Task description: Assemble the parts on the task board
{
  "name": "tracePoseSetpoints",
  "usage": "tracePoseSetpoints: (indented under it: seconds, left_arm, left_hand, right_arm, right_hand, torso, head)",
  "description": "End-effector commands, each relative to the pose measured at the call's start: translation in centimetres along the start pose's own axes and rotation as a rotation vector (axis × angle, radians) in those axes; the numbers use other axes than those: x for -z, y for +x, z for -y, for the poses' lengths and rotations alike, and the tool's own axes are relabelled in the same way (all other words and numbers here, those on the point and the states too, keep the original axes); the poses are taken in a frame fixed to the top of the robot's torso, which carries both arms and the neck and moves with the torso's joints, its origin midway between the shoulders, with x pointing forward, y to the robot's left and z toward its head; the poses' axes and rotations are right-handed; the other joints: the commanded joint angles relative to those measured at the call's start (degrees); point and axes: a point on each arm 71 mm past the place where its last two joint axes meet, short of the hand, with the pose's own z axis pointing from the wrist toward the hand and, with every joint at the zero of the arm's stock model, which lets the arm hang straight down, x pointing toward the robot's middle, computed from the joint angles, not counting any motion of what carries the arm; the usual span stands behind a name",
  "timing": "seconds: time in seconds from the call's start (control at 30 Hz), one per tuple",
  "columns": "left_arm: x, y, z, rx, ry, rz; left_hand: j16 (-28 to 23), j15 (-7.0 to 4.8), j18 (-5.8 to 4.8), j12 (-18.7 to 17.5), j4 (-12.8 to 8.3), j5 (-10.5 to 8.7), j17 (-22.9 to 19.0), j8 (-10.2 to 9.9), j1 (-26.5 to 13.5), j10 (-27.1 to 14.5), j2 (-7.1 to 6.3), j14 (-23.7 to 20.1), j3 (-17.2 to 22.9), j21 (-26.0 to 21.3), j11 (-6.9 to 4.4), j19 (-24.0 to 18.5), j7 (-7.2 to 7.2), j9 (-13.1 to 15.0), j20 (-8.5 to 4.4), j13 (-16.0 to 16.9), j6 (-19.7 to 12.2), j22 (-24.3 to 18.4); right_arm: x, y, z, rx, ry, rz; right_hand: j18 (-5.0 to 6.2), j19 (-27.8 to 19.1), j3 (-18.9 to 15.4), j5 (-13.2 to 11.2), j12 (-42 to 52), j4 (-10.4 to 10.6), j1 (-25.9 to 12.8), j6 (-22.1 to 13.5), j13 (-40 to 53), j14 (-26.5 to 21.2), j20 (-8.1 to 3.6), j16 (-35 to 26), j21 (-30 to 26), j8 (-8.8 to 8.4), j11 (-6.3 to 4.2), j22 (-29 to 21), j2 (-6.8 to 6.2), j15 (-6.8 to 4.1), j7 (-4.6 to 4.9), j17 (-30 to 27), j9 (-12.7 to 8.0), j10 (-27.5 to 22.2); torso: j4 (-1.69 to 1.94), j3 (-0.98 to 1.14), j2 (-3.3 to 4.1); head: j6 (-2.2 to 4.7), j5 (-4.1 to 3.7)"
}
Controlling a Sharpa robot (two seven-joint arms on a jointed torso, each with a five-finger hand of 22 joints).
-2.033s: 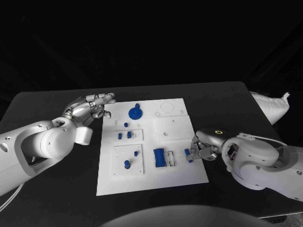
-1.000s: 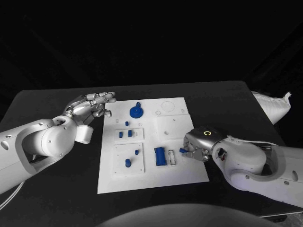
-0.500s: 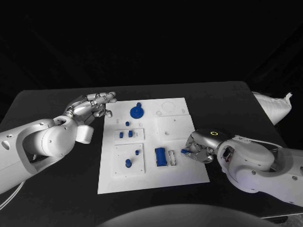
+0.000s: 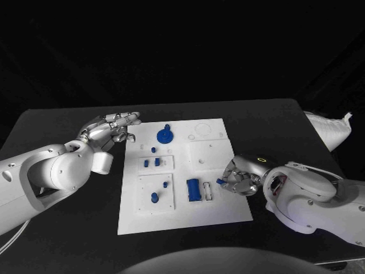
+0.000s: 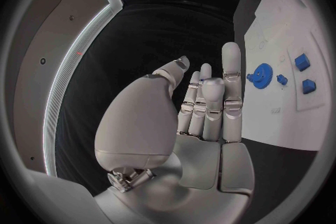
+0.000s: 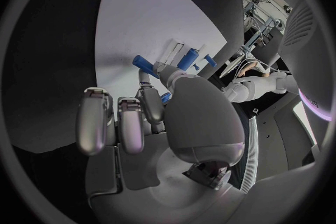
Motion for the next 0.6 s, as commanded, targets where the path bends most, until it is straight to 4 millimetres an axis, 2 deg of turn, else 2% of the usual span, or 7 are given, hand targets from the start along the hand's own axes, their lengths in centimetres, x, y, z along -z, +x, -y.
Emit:
tracePoseSetpoints:
  seconds: [0.03,0.23,0.6]
  left_arm:
    - [0.0,0.3,0.0,0.003,0.007,-0.022]
    - [0.0,0.4,0.0,0.003,0.006,-0.025]
    - [0.0,0.5,0.0,0.004,0.005,-0.027]
  left_hand:
    - [-0.02,-0.02,0.63,0.33,-0.2,-0.07,-0.05,0.39,0.07,-0.55,0.37,-0.28,-0.04,-0.33,-0.01,-0.12,0.0,0.05,0.2,0.07,-0.35,-0.1]
    - [-0.02,-0.02,0.63,0.33,-0.2,-0.07,-0.05,0.39,0.07,-0.55,0.37,-0.28,-0.04,-0.33,-0.01,-0.12,0.0,0.05,0.2,0.07,-0.35,-0.1]
    - [-0.02,-0.02,0.63,0.33,-0.2,-0.07,-0.05,0.39,0.07,-0.55,0.37,-0.28,-0.04,-0.33,-0.01,-0.12,0.0,0.05,0.2,0.07,-0.35,-0.1]
  right_arm:
    - [0.0,0.1,-0.3,-0.077,0.018,-0.01]
    - [-0.2,0.5,-0.9,-0.11,0.014,-0.034]
    - [-1.1,1.3,-1.8,-0.108,0.002,-0.077]
  right_hand:
    - [-0.64,0.52,0.74,0.09,0.4,-0.52,-0.93,0.94,2.27,5.0,0.34,0.32,0.4,0.23,-0.04,0.14,-0.3,0.01,-0.4,10.87,0.77,0.44]
    - [-0.74,0.7,0.01,0.69,1.02,-0.11,-2.49,1.36,2.69,5.08,0.27,0.55,0.75,0.29,-0.17,0.66,-0.68,-0.09,-0.57,11.22,0.88,0.77]
    - [-0.92,1.03,-3.76,7.16,2.43,1.18,-6.03,2.79,3.72,5.2,-0.08,0.93,1.4,0.75,-0.63,1.63,-1.05,-0.46,-1.15,11.77,1.37,1.47]
  torso:
    - [-0.05,-0.01,0.0]
    - [0.01,-0.03,-0.02]
    - [0.03,-0.02,-0.01]
  head:
    - [-0.19,0.16]
    - [-0.32,0.34]
    - [-0.48,0.46]
